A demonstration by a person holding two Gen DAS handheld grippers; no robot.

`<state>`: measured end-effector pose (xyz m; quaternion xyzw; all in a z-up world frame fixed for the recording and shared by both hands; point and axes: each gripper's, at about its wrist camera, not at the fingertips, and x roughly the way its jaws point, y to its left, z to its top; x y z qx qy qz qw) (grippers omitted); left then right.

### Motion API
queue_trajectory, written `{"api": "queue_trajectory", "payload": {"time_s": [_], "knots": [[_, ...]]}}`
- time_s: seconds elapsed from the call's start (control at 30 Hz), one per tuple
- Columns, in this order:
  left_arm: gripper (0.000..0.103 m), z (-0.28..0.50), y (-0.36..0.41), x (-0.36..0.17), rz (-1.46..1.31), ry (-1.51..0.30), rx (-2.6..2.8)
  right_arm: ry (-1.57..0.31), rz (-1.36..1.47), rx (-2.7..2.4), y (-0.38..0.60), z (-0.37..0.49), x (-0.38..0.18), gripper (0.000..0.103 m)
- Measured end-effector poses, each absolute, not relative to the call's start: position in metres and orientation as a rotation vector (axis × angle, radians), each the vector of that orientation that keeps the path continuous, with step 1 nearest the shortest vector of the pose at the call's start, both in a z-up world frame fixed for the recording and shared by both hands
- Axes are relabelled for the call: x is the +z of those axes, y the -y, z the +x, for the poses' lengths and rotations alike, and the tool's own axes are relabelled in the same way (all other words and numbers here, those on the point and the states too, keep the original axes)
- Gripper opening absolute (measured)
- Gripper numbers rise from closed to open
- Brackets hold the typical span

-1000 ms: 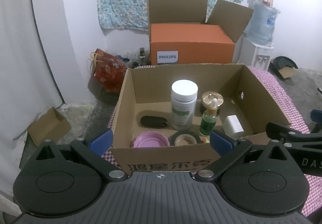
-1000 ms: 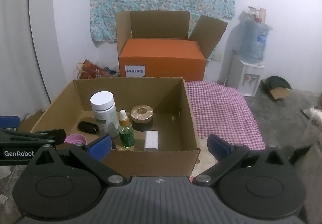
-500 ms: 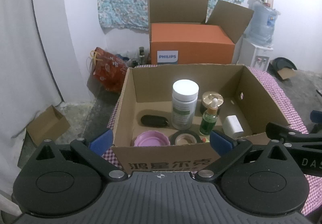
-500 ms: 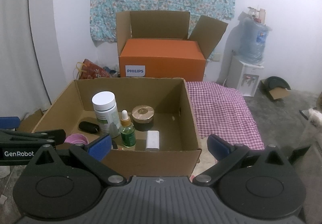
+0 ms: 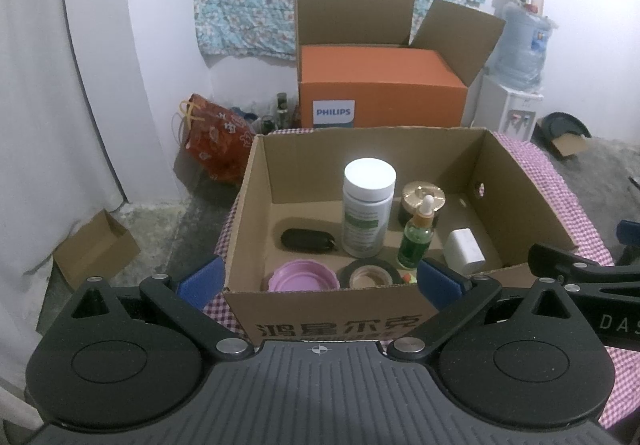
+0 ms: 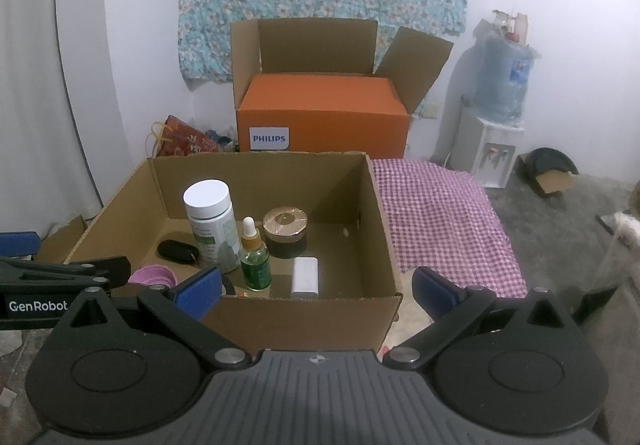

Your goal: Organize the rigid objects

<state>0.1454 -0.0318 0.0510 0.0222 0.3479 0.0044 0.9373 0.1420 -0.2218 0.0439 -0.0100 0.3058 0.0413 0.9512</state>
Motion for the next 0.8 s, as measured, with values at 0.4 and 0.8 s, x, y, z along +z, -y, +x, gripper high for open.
{"api": "queue_trajectory", "payload": {"time_s": [0.4, 0.8], "knots": [[0.102, 0.1452, 0.0327, 0.0516, 0.048, -0.711, 0.008, -0.629, -0.012, 0.080, 0.2221, 0.1395, 0.0425, 0.103], [0.102, 0.1453, 0.0323, 0.0520, 0.049, -0.712, 0.008, -0.629, -0.013, 0.084, 0.2238, 0.1411, 0.0430, 0.103]]}}
